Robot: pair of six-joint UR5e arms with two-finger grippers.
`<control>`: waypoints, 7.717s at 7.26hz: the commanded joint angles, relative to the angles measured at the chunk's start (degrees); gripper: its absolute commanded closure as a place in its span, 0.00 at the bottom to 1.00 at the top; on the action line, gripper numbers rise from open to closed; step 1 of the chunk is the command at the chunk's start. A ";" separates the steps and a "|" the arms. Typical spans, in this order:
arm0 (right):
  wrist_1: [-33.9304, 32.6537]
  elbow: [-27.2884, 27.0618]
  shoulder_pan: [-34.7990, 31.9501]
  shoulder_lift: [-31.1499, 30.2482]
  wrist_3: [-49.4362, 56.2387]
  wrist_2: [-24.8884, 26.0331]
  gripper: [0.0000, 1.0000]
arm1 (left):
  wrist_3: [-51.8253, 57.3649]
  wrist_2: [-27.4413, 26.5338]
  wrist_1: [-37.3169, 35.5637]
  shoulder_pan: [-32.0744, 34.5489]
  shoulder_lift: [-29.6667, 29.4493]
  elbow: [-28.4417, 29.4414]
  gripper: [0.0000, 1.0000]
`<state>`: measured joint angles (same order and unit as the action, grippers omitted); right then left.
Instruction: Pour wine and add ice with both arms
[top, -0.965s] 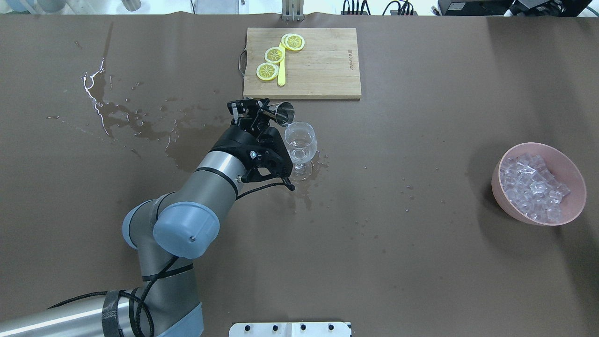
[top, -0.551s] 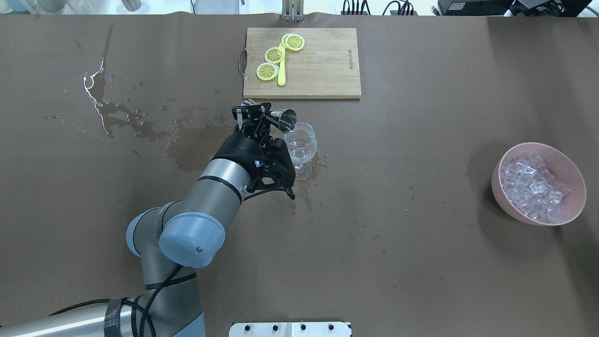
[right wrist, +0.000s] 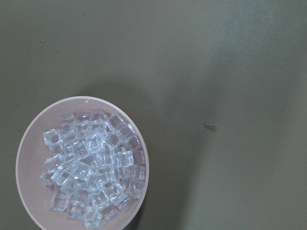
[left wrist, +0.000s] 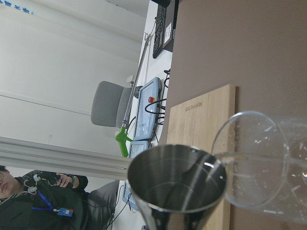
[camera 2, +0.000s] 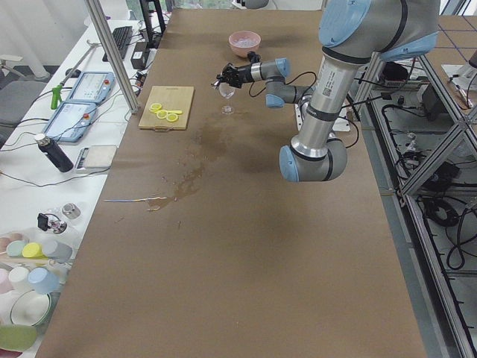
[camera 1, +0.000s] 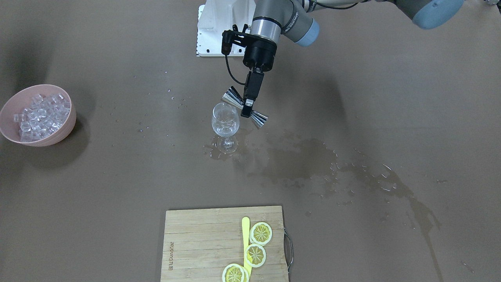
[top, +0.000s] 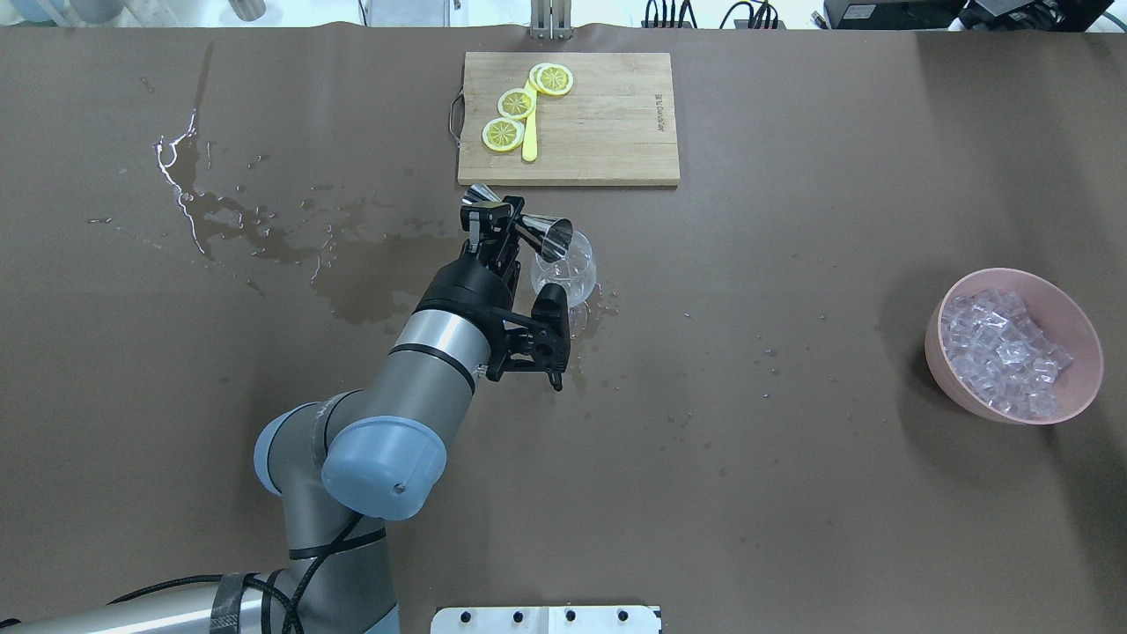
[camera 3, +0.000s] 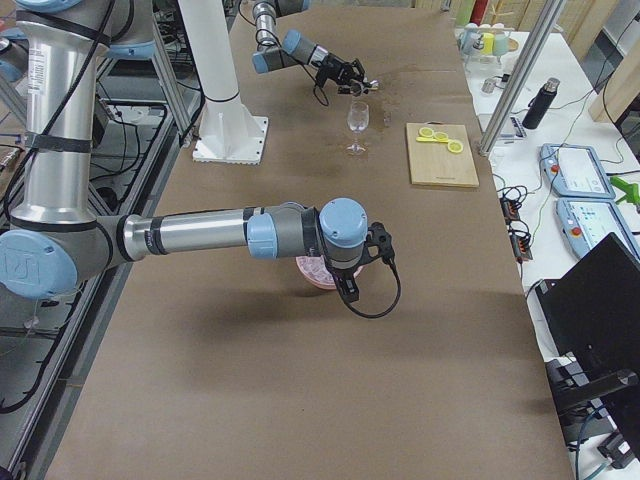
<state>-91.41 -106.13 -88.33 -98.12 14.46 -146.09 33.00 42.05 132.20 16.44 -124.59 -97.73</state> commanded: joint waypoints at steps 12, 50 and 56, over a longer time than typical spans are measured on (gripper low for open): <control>0.00 0.31 0.00 0.04 -0.04 -0.07 0.00 | 11.06 -3.73 -9.08 0.88 -3.82 -0.97 1.00; 0.18 -3.90 0.71 1.44 -2.15 5.29 0.00 | -96.72 34.57 26.62 31.20 26.83 25.07 0.01; 0.18 -4.70 0.71 1.44 -2.07 5.38 0.00 | -92.10 73.99 22.25 50.84 36.70 10.81 0.01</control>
<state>-91.23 -110.83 -87.63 -96.68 12.39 -140.72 -61.85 105.84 156.91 60.51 -88.01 -86.18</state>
